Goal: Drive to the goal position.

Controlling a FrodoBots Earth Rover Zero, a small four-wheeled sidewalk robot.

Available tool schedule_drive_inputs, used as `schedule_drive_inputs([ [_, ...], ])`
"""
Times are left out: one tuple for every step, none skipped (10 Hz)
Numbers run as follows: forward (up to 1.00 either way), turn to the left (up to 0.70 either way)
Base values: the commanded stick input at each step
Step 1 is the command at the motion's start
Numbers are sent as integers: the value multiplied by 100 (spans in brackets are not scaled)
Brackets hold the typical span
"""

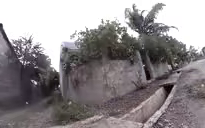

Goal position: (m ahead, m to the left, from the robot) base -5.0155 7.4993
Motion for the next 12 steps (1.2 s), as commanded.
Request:
schedule_drive_inputs([
  [0, 3],
  [0, 38],
  [0, 45],
  [0, 45],
  [0, 45],
  [0, 45],
  [0, 45],
  [0, 45],
  [0, 45],
  [0, 45],
  [0, 45],
  [0, 45],
])
